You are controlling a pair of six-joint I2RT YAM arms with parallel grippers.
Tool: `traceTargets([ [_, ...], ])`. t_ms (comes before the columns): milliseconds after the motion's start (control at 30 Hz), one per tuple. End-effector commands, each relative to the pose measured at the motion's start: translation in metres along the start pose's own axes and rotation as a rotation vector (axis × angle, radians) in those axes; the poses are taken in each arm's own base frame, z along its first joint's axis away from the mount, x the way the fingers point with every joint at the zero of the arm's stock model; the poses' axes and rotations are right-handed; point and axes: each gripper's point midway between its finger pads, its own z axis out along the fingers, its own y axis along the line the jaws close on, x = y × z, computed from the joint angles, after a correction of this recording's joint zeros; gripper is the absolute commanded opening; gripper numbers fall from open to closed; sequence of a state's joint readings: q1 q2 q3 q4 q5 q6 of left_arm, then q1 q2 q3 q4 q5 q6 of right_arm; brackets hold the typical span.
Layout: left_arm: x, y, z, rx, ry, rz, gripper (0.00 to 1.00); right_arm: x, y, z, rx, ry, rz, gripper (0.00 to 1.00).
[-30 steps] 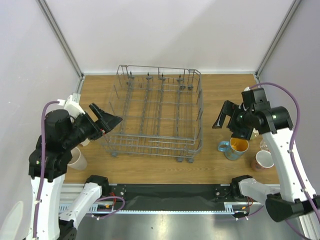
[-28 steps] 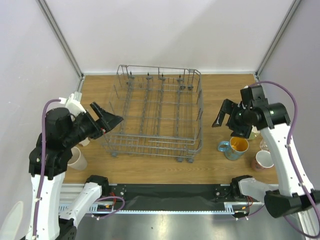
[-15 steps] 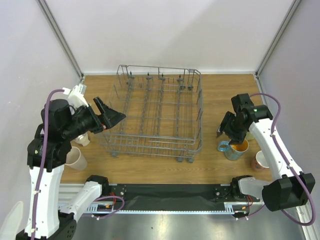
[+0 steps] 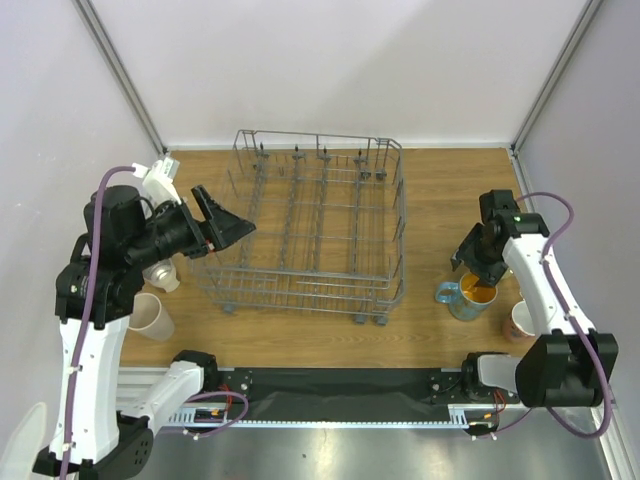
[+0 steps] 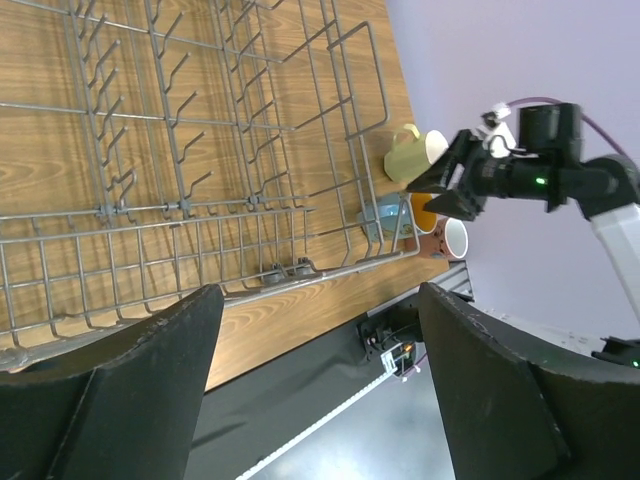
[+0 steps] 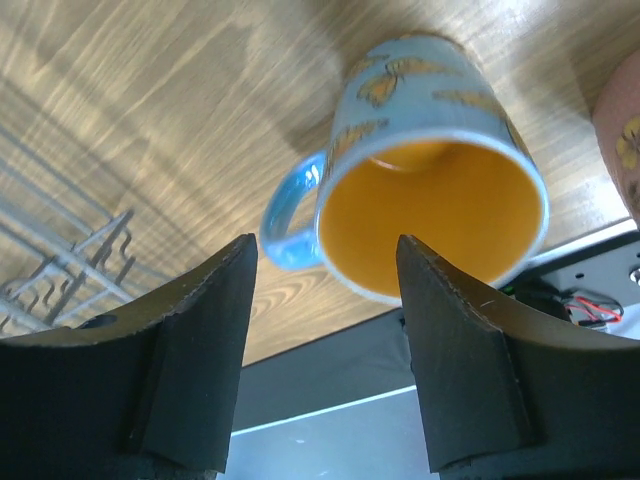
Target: Load the cups into the dish rack
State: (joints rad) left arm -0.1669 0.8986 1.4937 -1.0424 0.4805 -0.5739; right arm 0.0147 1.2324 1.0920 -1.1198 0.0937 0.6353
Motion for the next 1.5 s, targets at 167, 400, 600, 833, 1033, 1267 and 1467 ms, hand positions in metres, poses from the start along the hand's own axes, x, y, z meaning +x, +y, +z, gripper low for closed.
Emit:
traceTargets([
  [167, -0.009, -0.016, -0.01, 0.044, -0.018, 0.05, 0.83, -0.016, 0.003, 0.038, 0.068, -0.012, 0.01, 0.62],
  [400, -0.009, -0.019, -0.015, 0.049, -0.02, 0.052, 0.83, -0.016, 0.0, 0.056, 0.121, 0.009, 0.036, 0.47],
  [600, -0.005, -0.022, -0.015, 0.071, 0.005, 0.052, 0.76, -0.005, -0.009, 0.057, 0.15, 0.024, 0.057, 0.29],
  [833, -0.004, -0.027, -0.017, 0.083, 0.027, 0.053, 0.74, 0.002, -0.01, 0.034, 0.119, -0.002, 0.097, 0.0],
  [1033, 0.0, -0.036, -0.016, 0.124, 0.095, 0.019, 0.71, -0.013, 0.013, -0.022, -0.008, -0.092, 0.118, 0.0],
  [1267, -0.009, -0.057, -0.012, 0.215, 0.111, -0.053, 0.74, -0.052, 0.067, -0.123, -0.372, -0.282, 0.065, 0.0],
  [1467, -0.02, -0.09, -0.009, 0.417, 0.108, -0.19, 0.92, -0.067, 0.124, -0.23, -0.818, -0.436, -0.034, 0.0],
])
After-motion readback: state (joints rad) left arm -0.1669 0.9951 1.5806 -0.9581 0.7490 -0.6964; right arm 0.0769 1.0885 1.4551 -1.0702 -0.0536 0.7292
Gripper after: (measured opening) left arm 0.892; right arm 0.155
